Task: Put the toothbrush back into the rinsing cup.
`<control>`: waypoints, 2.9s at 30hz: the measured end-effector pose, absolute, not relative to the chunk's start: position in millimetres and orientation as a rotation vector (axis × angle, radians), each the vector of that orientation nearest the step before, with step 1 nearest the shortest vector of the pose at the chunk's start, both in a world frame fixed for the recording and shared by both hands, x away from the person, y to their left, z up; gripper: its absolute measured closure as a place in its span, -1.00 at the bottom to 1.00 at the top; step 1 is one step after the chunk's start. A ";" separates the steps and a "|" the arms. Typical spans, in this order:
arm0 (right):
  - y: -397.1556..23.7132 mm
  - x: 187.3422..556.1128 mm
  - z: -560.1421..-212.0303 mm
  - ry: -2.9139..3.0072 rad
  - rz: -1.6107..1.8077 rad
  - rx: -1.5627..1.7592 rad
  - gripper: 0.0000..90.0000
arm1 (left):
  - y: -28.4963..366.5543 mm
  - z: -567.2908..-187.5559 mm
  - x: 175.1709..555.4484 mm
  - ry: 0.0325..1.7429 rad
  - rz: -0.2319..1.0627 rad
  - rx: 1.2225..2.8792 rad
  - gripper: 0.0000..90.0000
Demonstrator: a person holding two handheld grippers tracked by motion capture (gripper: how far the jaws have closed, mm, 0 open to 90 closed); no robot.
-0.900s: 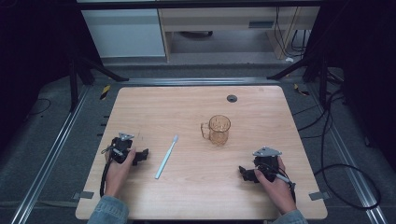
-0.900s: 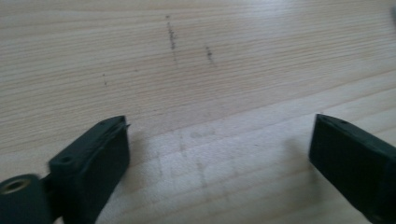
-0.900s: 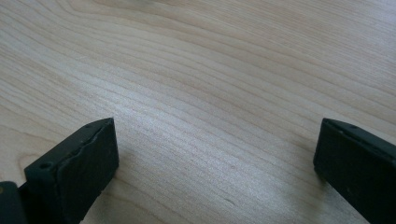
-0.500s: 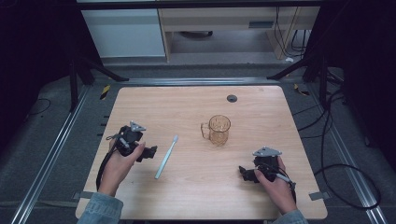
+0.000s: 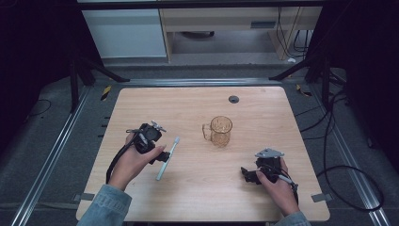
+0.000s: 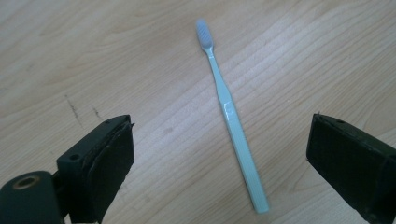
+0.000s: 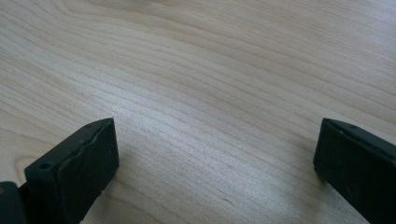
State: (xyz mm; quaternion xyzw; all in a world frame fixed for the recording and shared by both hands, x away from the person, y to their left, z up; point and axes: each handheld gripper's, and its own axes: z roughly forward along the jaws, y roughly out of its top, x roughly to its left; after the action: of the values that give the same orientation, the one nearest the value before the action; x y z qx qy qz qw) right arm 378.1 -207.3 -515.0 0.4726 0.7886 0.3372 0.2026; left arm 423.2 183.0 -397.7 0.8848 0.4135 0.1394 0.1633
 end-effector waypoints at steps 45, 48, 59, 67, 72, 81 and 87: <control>-209.7 377.0 -515.3 2.192 0.936 1.321 -0.99 | 148.3 -449.0 478.3 1.420 0.098 2.658 0.16; -209.4 376.9 -515.2 2.191 0.940 1.329 -0.99 | 151.4 -450.4 481.1 1.450 0.084 2.644 0.25; -209.8 377.2 -515.4 2.190 0.935 1.318 -0.99 | 148.9 -458.2 484.4 1.476 0.064 2.657 0.41; -209.9 377.2 -515.6 2.190 0.938 1.317 -0.99 | 148.9 -459.9 486.6 1.497 0.064 2.645 0.49; -209.8 377.1 -515.4 2.190 0.936 1.319 -0.99 | 149.4 -462.0 487.5 1.511 0.060 2.643 0.49; -210.2 376.8 -515.4 2.193 0.937 1.316 -0.99 | 150.2 -461.5 488.3 1.509 0.050 2.629 0.50; -210.2 376.8 -515.4 2.193 0.936 1.316 -0.99 | 149.4 -462.2 488.6 1.508 0.032 2.630 0.57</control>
State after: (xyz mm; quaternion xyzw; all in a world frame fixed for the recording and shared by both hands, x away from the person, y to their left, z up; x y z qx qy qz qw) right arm 376.8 -210.2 -515.4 0.4726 0.7878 0.3363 0.2074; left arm 488.6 149.4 -462.2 0.8662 0.4965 0.0106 0.0549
